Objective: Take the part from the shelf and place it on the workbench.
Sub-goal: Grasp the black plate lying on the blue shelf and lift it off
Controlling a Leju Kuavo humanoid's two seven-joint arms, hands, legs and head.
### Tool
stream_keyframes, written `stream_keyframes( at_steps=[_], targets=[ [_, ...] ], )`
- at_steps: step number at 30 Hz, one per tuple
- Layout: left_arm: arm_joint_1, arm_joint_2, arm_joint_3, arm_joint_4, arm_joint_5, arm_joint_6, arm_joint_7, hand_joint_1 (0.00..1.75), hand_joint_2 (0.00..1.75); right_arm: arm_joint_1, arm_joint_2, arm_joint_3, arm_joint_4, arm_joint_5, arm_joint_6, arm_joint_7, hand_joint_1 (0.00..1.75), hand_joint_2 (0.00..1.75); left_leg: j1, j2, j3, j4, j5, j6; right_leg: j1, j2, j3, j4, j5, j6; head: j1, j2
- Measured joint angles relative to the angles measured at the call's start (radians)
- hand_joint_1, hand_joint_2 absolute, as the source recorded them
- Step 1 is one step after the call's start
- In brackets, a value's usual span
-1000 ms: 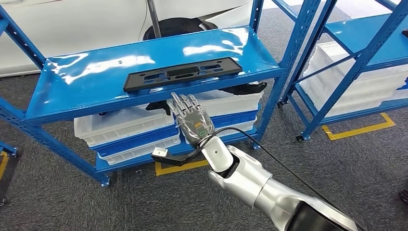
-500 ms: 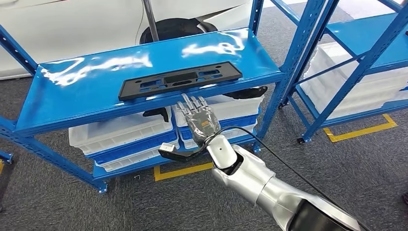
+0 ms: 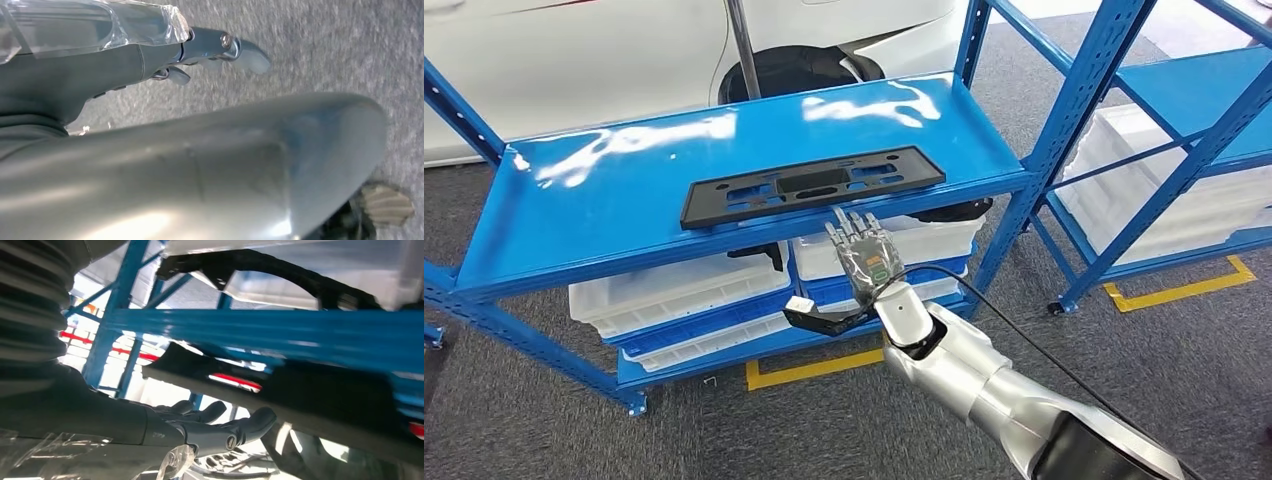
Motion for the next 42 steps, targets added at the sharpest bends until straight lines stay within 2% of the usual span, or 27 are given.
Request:
stream_keyframes(
  at_steps=[2,3,4,6,7,8,9,11,12,13,14,16,18,20,22,23,24,25,26,27,28,29,31,33,36,42],
  targets=[
    [0.000,0.001,0.000,0.000,0.000,0.000,0.000,0.00,0.00,-0.002,-0.002,-0.005,0.003,0.000,0.000,0.002,0.00,1.75,0.002,0.002,-0.004,0.011,-0.014,-0.011,-0.005,0.001,0.006,-0.005,-0.005,-0.008,0.000,0.000],
    [-0.001,0.001,0.000,0.000,0.000,0.000,-0.001,0.00,0.00,-0.004,-0.002,-0.007,0.005,0.000,0.000,0.002,0.00,1.75,0.004,0.003,-0.018,0.041,-0.030,-0.017,-0.010,0.001,0.011,-0.009,-0.007,-0.011,-0.001,0.000],
    [-0.001,0.002,0.000,0.000,-0.001,0.000,-0.001,0.00,0.00,-0.006,-0.002,-0.008,0.006,0.000,-0.001,0.003,0.00,1.75,0.009,0.004,-0.046,0.097,-0.053,-0.023,-0.013,0.001,0.015,-0.011,-0.009,-0.014,-0.001,0.000],
    [-0.001,0.002,0.000,0.000,-0.001,0.000,-0.001,0.00,0.00,-0.005,-0.003,-0.009,0.009,0.000,-0.001,0.004,0.00,1.75,0.019,0.005,-0.132,0.249,-0.105,-0.036,-0.014,0.001,0.022,-0.010,-0.017,-0.018,-0.003,0.000],
    [0.001,0.002,0.000,0.000,-0.001,0.000,-0.001,0.00,0.00,-0.003,-0.004,-0.009,0.011,0.001,-0.001,0.005,0.00,1.75,0.023,0.006,-0.170,0.305,-0.115,-0.042,-0.014,0.001,0.027,-0.010,-0.023,-0.017,-0.003,0.000],
    [0.003,0.002,0.000,0.000,-0.002,0.000,-0.001,0.00,0.00,0.000,-0.005,-0.009,0.012,0.003,-0.002,0.006,0.00,1.75,0.027,0.006,-0.193,0.325,-0.105,-0.046,-0.014,0.002,0.033,-0.009,-0.029,-0.015,-0.003,0.000],
    [0.005,0.002,0.000,0.000,-0.002,0.000,-0.001,0.00,0.00,0.002,-0.005,-0.009,0.013,0.007,-0.003,0.007,0.00,1.75,0.031,0.007,-0.194,0.301,-0.072,-0.050,-0.015,0.003,0.043,-0.009,-0.035,-0.013,-0.003,0.000],
    [0.006,0.002,0.000,0.000,-0.003,0.000,-0.001,0.00,0.00,0.002,-0.005,-0.009,0.014,0.016,-0.008,0.010,0.00,1.75,0.035,0.009,-0.148,0.155,0.030,-0.053,-0.017,0.004,0.064,-0.010,-0.051,-0.004,-0.003,0.000],
    [0.006,0.002,0.000,0.000,-0.003,0.000,-0.001,0.00,0.00,-0.001,-0.004,-0.009,0.014,0.019,-0.009,0.011,0.00,1.75,0.033,0.010,-0.120,0.085,0.066,-0.052,-0.016,0.004,0.071,-0.009,-0.058,0.001,-0.004,0.000],
    [0.005,0.002,0.000,0.000,-0.003,0.000,-0.001,0.00,0.00,-0.003,-0.004,-0.009,0.014,0.022,-0.010,0.011,0.00,1.75,0.031,0.011,-0.102,0.037,0.084,-0.048,-0.015,0.005,0.075,-0.009,-0.064,0.007,-0.004,0.000],
    [0.005,0.002,0.000,0.000,-0.003,0.000,-0.001,0.00,0.00,-0.005,-0.004,-0.009,0.014,0.022,-0.011,0.011,0.00,1.75,0.028,0.011,-0.094,0.019,0.083,-0.042,-0.014,0.005,0.076,-0.008,-0.068,0.012,-0.004,0.000],
    [0.004,0.002,0.000,0.000,-0.003,0.000,0.000,0.00,0.00,-0.008,-0.004,-0.009,0.014,0.025,-0.013,0.012,0.00,1.75,0.024,0.010,-0.090,0.016,0.072,-0.028,-0.014,0.005,0.077,-0.009,-0.075,0.023,-0.003,0.000],
    [0.004,0.002,0.000,0.000,-0.003,0.001,0.001,0.00,0.00,-0.012,-0.004,-0.009,0.013,0.035,-0.018,0.016,0.00,1.75,0.025,0.009,-0.081,0.012,0.067,-0.014,-0.017,0.002,0.069,0.022,-0.097,0.033,-0.002,0.000],
    [0.002,0.002,0.000,0.000,-0.002,0.002,0.001,0.00,0.00,-0.016,-0.003,-0.009,0.009,0.057,-0.025,0.028,0.00,1.75,0.027,0.009,-0.070,0.009,0.059,-0.002,-0.020,0.000,0.012,0.142,-0.150,0.039,-0.001,0.000],
    [0.004,0.002,0.000,0.000,0.000,0.004,0.001,0.00,0.00,-0.016,-0.003,-0.008,-0.003,0.094,-0.030,0.047,0.00,1.75,0.026,0.009,-0.058,0.010,0.049,0.005,-0.020,0.000,-0.072,0.288,-0.196,0.043,0.001,0.000],
    [0.006,0.002,0.000,0.000,0.001,0.004,0.001,0.00,0.00,-0.017,-0.002,-0.008,-0.014,0.116,-0.030,0.057,0.00,1.75,0.025,0.009,-0.051,0.010,0.043,0.005,-0.021,0.000,-0.098,0.320,-0.193,0.044,0.001,0.000],
    [0.009,0.002,0.000,0.000,0.001,0.005,0.001,0.00,0.00,-0.018,-0.002,-0.008,-0.027,0.137,-0.029,0.065,0.00,1.75,0.026,0.008,-0.042,0.010,0.036,0.003,-0.022,0.000,-0.105,0.310,-0.167,0.044,0.002,0.000],
    [0.011,0.002,0.000,0.000,0.001,0.005,0.002,0.00,0.00,-0.019,0.000,-0.008,-0.042,0.155,-0.027,0.071,0.00,1.75,0.027,0.007,-0.031,0.011,0.028,-0.001,-0.023,-0.001,-0.091,0.259,-0.123,0.044,0.002,0.000],
    [0.013,0.002,0.000,0.000,0.001,0.006,0.002,0.00,0.00,-0.022,0.001,-0.007,-0.057,0.171,-0.024,0.075,0.00,1.75,0.027,0.006,-0.021,0.011,0.019,-0.006,-0.024,-0.001,-0.066,0.184,-0.071,0.044,0.002,0.000],
    [0.012,0.002,0.000,0.000,0.001,0.006,0.002,0.00,0.00,-0.025,0.002,-0.007,-0.071,0.184,-0.021,0.079,0.00,1.75,0.026,0.005,-0.013,0.014,0.010,-0.013,-0.024,-0.001,-0.039,0.117,-0.035,0.043,0.002,0.000],
    [0.012,0.002,0.000,0.000,0.001,0.006,0.002,0.00,0.00,-0.027,0.004,-0.006,-0.085,0.193,-0.018,0.081,0.00,1.75,0.024,0.004,-0.010,0.017,0.003,-0.019,-0.024,0.000,-0.018,0.065,-0.016,0.040,0.002,0.000],
    [0.012,0.003,0.000,0.000,0.002,0.006,0.002,0.00,0.00,-0.029,0.006,-0.005,-0.097,0.199,-0.016,0.082,0.00,1.75,0.022,0.004,-0.009,0.019,-0.001,-0.024,-0.022,0.001,-0.008,0.040,-0.014,0.036,0.003,0.000],
    [0.012,0.003,0.000,0.000,0.002,0.006,0.002,0.00,0.00,-0.031,0.009,-0.004,-0.119,0.206,-0.010,0.083,0.00,1.75,0.023,0.004,-0.011,0.020,-0.005,-0.030,-0.019,0.004,-0.004,0.033,-0.026,0.023,0.003,0.000],
    [0.013,0.004,0.000,0.000,0.002,0.006,0.001,0.00,0.00,-0.031,0.012,-0.003,-0.137,0.209,-0.006,0.083,0.00,1.75,0.024,0.004,-0.009,0.019,-0.005,-0.027,-0.019,0.006,-0.005,0.033,-0.028,0.015,0.003,0.000],
    [0.011,0.005,0.000,0.000,0.003,0.005,0.000,0.00,0.00,-0.029,0.016,-0.001,-0.154,0.210,-0.001,0.081,0.00,1.75,0.025,0.004,-0.006,0.019,0.000,-0.018,-0.019,0.007,-0.005,0.033,-0.029,0.012,0.002,0.000],
    [0.012,0.006,0.000,0.000,0.012,0.004,-0.001,0.00,0.00,-0.024,0.016,0.003,-0.166,0.203,0.003,0.063,0.00,1.75,0.027,0.006,-0.006,0.006,0.003,-0.012,-0.012,0.009,-0.008,0.033,-0.031,0.007,0.002,0.000]
  ],
)
